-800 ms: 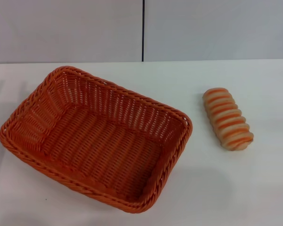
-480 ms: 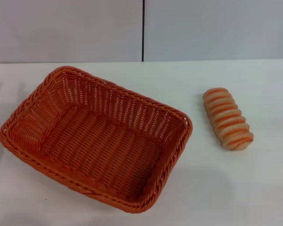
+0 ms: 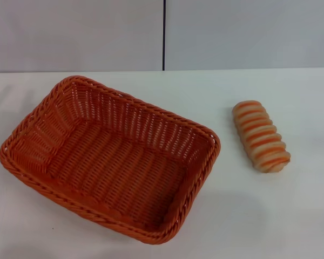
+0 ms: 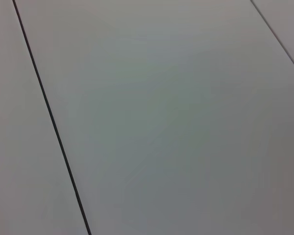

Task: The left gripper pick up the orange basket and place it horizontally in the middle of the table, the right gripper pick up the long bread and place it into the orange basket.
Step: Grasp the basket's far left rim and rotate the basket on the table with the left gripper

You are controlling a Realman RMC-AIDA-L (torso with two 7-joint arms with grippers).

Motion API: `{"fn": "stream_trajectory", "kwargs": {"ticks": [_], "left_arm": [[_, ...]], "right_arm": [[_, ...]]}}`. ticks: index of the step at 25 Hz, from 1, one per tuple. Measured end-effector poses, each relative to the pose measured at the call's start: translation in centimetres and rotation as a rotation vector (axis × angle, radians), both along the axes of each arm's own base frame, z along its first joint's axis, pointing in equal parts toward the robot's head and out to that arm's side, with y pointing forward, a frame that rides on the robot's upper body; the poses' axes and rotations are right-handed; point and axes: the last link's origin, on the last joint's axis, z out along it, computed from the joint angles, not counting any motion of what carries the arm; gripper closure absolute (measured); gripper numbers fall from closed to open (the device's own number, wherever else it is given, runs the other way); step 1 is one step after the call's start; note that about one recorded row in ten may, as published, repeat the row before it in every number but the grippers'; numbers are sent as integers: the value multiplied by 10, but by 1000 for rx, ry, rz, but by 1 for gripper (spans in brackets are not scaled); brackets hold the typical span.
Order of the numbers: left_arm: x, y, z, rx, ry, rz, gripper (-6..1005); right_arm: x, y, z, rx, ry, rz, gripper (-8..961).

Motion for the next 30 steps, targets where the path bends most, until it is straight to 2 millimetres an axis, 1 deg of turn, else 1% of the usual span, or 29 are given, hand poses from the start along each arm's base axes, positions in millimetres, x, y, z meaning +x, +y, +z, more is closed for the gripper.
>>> {"fn": "stream_trajectory", "kwargs": {"ticks": [1, 2, 3, 5, 6, 7, 8, 9, 10, 11, 12, 13, 15, 16, 17, 18, 19, 21, 22, 24, 25, 26, 30], "left_arm": [[0, 0, 0, 0, 0, 0, 384], [5, 6, 18, -73, 5, -91, 385], [9, 11, 26, -119, 9, -135, 386], [9, 11, 26, -119, 9, -135, 388], [15, 18, 35, -175, 20, -185, 389], [27, 29, 46, -271, 49, -252, 389], [27, 29, 46, -271, 49, -252, 390], [35, 36, 53, -337, 75, -289, 391], [35, 36, 53, -337, 75, -289, 392], [43, 43, 58, -404, 96, -315, 393], [43, 43, 58, -404, 96, -315, 394], [58, 57, 62, -549, 172, -345, 394], [68, 65, 63, -652, 232, -348, 396], [68, 65, 63, -652, 232, -348, 397], [79, 79, 61, -801, 318, -304, 398], [79, 79, 61, -801, 318, -304, 399], [87, 89, 56, -919, 420, -243, 399], [88, 90, 54, -939, 440, -227, 401], [92, 97, 49, -998, 528, -149, 402], [92, 102, 48, -1013, 574, -87, 430], [92, 102, 48, -1013, 574, -87, 444], [91, 106, 47, -1004, 610, -31, 458], [87, 111, 46, -989, 631, 27, 442]], "right_arm": [[0, 0, 0, 0, 0, 0, 179], [0, 0, 0, 0, 1, 0, 179], [0, 0, 0, 0, 1, 0, 180], [0, 0, 0, 0, 1, 0, 181], [0, 0, 0, 0, 1, 1, 182], [0, 0, 0, 0, 1, 1, 182], [0, 0, 0, 0, 1, 1, 183], [0, 0, 0, 0, 1, 1, 184], [0, 0, 0, 0, 1, 1, 184], [0, 0, 0, 0, 1, 1, 185], [0, 0, 0, 0, 1, 0, 186], [0, 0, 0, 0, 1, 0, 186], [1, -1, 0, -1, 2, -2, 188], [1, -1, 0, -1, 2, -4, 188], [1, -2, 0, -2, 3, -6, 189], [2, -2, -1, -3, 4, -10, 189], [2, -2, -2, -5, 7, -14, 190], [3, -2, -3, -10, 12, -20, 191], [4, -3, -4, -16, 15, -22, 192], [4, -3, -5, -19, 17, -24, 193], [4, -4, -6, -20, 19, -25, 194], [5, -4, -6, -22, 20, -27, 195], [5, -5, -7, -23, 23, -31, 197]]}}
